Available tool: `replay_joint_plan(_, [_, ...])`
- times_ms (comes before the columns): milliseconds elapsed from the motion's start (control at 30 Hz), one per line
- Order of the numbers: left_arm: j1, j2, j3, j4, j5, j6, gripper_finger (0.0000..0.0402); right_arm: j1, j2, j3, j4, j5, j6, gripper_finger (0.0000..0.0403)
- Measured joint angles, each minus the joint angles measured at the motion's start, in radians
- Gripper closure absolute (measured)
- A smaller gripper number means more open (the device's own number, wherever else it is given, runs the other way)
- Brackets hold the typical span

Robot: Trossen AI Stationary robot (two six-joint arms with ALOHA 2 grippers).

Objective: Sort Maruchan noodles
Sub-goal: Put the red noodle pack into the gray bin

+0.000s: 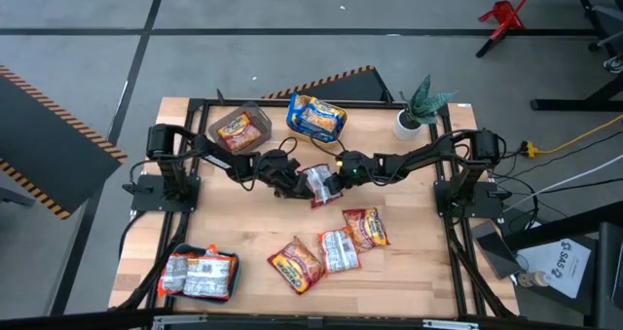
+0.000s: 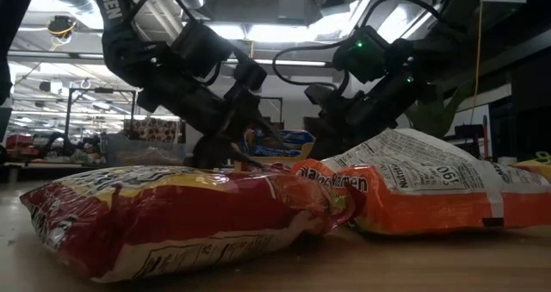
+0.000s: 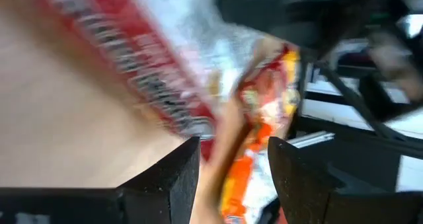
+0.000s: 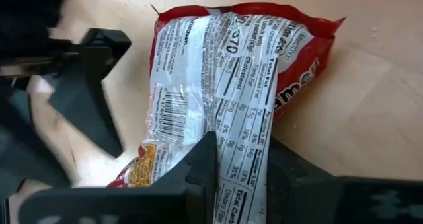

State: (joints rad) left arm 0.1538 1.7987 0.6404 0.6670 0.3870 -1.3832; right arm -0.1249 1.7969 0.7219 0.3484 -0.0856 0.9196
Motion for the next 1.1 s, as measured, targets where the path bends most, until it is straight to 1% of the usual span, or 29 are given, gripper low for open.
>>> replay_joint_plan(67, [0.005, -0.028, -0.003, -0.026, -0.009, 0.002, 0.0228, 0.000, 0.001, 0.000, 0.005, -0.005, 0.008, 0.0336])
replay_joint_plan(167, [0.008, -0.084, -0.038, -0.057, -0.106, -0.008, 0.0228, 0.000, -0.003, -0.001, 0.011, -0.012, 0.016, 0.0336])
replay_joint_plan(233, [0.008, -0.136, -0.082, -0.068, -0.164, -0.028, 0.0228, 0.000, -0.013, -0.003, 0.003, -0.013, 0.016, 0.0336])
replay_joint_plan(333, [0.008, -0.207, -0.147, -0.061, -0.209, -0.047, 0.0227, -0.008, -0.039, -0.005, -0.006, -0.013, 0.017, 0.0337])
replay_joint_plan(433, [0.007, -0.231, -0.193, -0.061, -0.241, -0.092, 0.0220, -0.021, -0.053, -0.004, 0.008, -0.019, 0.018, 0.0337])
replay_joint_plan(567, [-0.003, -0.230, -0.203, 0.043, -0.292, -0.116, 0.0204, -0.029, -0.056, -0.003, 0.068, -0.043, 0.045, 0.0337])
replay_joint_plan(667, [-0.006, -0.229, -0.202, 0.052, -0.290, -0.114, 0.0192, -0.028, -0.056, -0.003, 0.099, -0.055, 0.056, 0.0337])
replay_joint_plan(733, [-0.006, -0.229, -0.202, 0.049, -0.263, -0.101, 0.0183, -0.028, -0.057, -0.002, 0.100, -0.069, 0.056, 0.0337])
replay_joint_plan(867, [-0.009, -0.229, -0.202, 0.038, -0.187, -0.080, 0.0171, -0.027, -0.057, -0.002, 0.035, -0.086, 0.011, 0.0336])
replay_joint_plan(933, [-0.027, -0.229, -0.202, 0.004, -0.171, -0.077, 0.0170, -0.026, -0.057, -0.002, 0.001, -0.092, -0.038, 0.0336])
replay_joint_plan(1033, [-0.078, -0.229, -0.202, -0.025, -0.180, -0.087, 0.0170, -0.026, -0.057, -0.002, -0.021, -0.112, -0.085, 0.0322])
replay_joint_plan(1100, [-0.116, -0.229, -0.202, -0.059, -0.228, -0.105, 0.0170, -0.026, -0.058, -0.002, -0.016, -0.129, -0.087, 0.0296])
